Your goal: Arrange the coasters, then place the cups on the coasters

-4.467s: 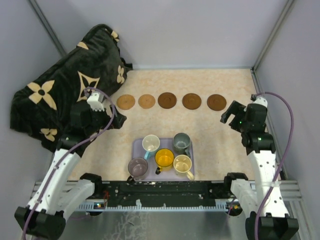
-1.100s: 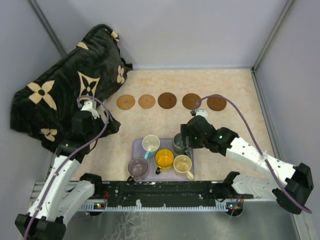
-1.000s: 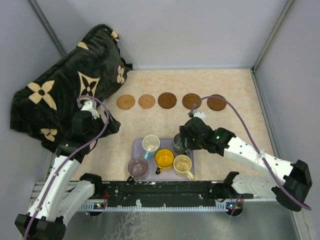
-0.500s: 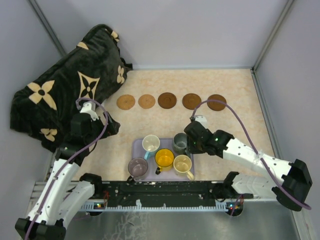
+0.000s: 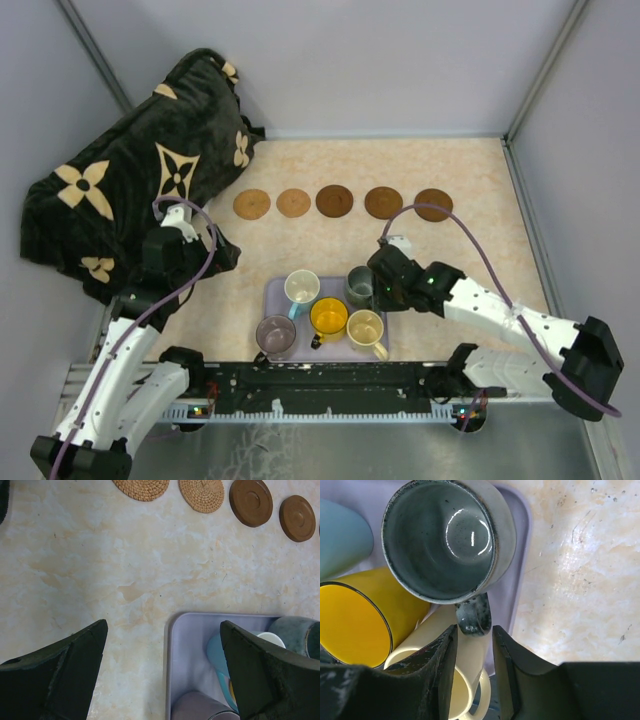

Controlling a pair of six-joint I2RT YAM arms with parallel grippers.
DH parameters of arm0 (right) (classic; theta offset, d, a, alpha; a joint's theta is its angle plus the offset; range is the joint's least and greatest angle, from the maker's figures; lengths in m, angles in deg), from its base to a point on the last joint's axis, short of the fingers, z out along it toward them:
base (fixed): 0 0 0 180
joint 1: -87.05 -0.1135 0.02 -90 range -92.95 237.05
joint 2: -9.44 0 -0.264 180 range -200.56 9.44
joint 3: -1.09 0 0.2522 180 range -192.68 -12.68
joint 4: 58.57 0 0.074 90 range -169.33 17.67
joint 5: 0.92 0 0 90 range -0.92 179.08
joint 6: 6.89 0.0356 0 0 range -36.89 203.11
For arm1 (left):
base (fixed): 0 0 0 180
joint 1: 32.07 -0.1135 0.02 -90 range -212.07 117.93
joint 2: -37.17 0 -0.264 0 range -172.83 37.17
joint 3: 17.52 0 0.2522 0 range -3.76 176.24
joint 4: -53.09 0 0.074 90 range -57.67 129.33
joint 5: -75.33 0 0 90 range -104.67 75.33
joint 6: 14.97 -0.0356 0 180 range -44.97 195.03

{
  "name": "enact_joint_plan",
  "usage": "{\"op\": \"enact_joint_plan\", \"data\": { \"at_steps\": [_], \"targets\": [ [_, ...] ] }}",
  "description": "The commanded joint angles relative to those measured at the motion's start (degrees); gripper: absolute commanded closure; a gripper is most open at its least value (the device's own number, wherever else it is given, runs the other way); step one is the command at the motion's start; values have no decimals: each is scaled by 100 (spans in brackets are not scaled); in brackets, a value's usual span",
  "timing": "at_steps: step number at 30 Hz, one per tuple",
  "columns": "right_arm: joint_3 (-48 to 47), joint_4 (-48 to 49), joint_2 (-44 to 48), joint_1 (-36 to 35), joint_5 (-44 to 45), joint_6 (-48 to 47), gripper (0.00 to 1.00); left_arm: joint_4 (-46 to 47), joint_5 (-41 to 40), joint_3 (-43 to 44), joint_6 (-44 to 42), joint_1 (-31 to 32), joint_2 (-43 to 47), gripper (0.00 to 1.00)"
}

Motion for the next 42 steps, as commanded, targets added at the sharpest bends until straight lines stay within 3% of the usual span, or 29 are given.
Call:
{"op": "enact_joint_plan", "data": {
  "at_steps": [1,22,25,30,42],
  "targets": [
    [-10,290,-185,-100,-71,-30,65,65,21,-49,-69,-5,81,0],
    [188,710,-844,-112,176,-76,65,143,52,-76,-85,-5,48,0],
    [186,717,-970,-112,221,-79,70,143,44,-85,-84,-5,64,0],
    [166,668,-1186,-112,317,-54,99,143,25,-86,-93,-5,82,0],
    [-65,407,-1262,-112,597,-4,100,199,101,-123,-82,-5,63,0]
  ]
}}
